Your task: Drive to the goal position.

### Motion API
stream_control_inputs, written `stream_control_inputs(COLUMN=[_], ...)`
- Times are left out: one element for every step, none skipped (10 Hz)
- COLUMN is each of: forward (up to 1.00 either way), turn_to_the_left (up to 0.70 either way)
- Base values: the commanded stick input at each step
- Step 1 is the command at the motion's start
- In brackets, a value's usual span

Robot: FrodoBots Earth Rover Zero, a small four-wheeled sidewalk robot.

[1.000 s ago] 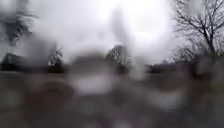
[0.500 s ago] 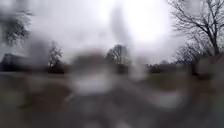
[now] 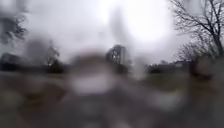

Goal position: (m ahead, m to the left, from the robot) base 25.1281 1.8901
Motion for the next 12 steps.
stream_control_inputs(forward=[0.85,0.85,0.85,0.85,0.85,0.85,0.85,0.85,0.85,0.85,0.85,0.85], turn_to_the_left=[0.00,0.00,0.00,0.00,0.00,0.00,0.00,0.00,0.00,0.00,0.00,0.00])
